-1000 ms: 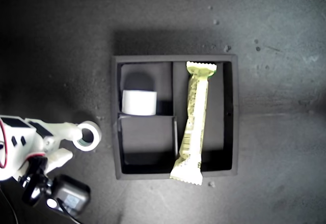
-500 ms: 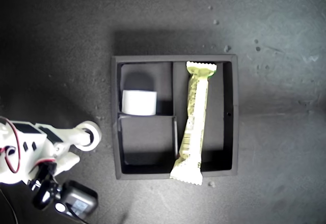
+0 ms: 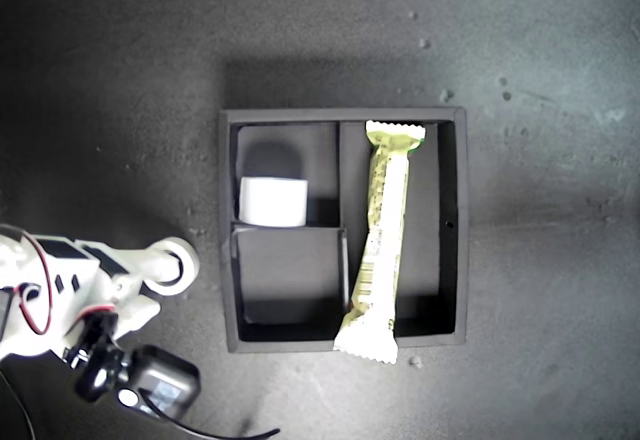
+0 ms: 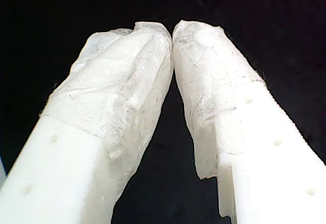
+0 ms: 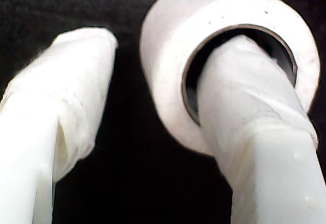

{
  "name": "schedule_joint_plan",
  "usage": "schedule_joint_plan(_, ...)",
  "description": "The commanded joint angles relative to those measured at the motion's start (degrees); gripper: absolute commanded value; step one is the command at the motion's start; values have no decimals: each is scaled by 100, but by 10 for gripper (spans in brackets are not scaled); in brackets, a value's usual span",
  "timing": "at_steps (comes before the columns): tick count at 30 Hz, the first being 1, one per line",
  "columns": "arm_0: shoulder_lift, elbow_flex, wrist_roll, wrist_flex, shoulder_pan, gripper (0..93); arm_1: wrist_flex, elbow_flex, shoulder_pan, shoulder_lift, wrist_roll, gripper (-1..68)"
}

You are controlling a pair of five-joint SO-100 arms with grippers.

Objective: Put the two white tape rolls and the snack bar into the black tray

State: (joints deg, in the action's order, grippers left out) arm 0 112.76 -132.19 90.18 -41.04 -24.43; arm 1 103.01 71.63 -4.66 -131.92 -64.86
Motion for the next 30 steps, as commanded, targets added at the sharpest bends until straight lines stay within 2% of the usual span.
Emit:
schedule_joint_plan(1, -70, -62, 123, 176, -44, 125, 9, 53, -26, -158, -79, -3)
schedule_joint_plan(5, -378, -158, 229, 439, -62, 104, 9, 483, -176, -606, -176, -3)
schedule_joint_plan(8, -721, -167, 343, 536, -26, 34, -26, 1222, -237, -1257, -378, -4)
schedule_joint_plan(10, -870, -167, 404, 563, 44, 0, -211, 1934, -141, -1758, -562, -4)
schedule_joint_plan(13, -703, -114, 299, 396, 132, 0, -650, 3199, 97, -2540, -879, -4)
schedule_joint_plan(17, 26, 580, 26, -1072, 299, 0, -1503, 5045, 325, -3472, -1213, -4)
schedule_joint_plan(22, 26, 3006, -633, -3410, 563, 0, -2575, 6750, 448, -3665, -1151, -4)
schedule_joint_plan(26, -1354, 5792, -1274, -4720, 703, 0, -3278, 7761, 422, -3665, -896, -4)
schedule_joint_plan(30, -3885, 9562, -1758, -6064, 712, 0, -3797, 8508, 422, -3727, -650, -4)
